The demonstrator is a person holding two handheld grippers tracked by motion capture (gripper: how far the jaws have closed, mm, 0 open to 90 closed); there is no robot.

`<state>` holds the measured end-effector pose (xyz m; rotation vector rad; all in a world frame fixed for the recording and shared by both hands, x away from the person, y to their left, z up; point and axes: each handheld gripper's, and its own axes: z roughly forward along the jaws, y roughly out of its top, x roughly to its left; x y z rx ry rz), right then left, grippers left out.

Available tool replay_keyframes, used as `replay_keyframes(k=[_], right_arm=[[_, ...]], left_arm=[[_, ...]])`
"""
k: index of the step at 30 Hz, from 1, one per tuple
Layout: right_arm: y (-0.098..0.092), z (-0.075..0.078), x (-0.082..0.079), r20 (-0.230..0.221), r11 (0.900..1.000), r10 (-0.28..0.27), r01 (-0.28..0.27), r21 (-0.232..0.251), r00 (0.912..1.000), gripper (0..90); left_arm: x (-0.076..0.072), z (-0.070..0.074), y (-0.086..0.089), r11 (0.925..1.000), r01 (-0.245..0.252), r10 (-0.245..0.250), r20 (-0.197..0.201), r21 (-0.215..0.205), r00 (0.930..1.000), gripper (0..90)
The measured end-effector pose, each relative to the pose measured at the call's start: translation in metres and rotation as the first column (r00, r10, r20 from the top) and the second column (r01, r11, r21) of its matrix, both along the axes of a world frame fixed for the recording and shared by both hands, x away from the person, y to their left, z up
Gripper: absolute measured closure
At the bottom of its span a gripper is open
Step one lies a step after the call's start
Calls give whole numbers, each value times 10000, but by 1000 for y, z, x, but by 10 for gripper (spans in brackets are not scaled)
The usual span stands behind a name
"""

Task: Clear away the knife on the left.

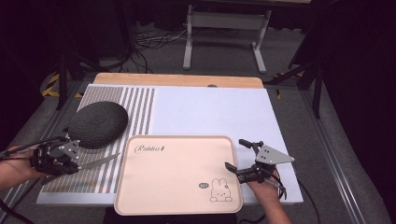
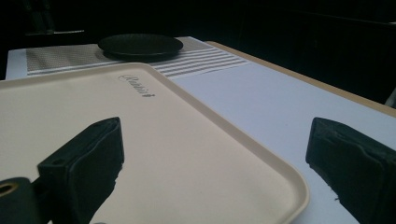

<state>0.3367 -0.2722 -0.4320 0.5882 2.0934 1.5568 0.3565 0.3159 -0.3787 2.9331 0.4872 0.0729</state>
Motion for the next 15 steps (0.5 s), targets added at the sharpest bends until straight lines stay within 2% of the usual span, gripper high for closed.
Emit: replay_keyframes(k=[3,6,9,11,15], right_arm=[[-1,0,0,22,10000,-31,31,8,10000,48],[-2,1,-1,43,10000,-59,59,-7,10000,48],[-3,2,-1,46,10000,-74,74,35,10000,48],[-3,2,-1,38,10000,-71,71,32,10000,48],[-3,2,-1,88,10000,-90,90,9,9999,48]], left_arm=[[2,8,-4,9955,-763,760,-73,-557,9971,804],[3,13,-10,9876,-1175,1154,-261,-1040,9930,805],[2,17,-16,9810,-1347,1313,-336,-1395,9908,804],[1,20,-21,9761,-1372,1299,-534,-1687,9901,805],[-1,23,-28,9602,-1702,1566,-777,-2214,9846,805]])
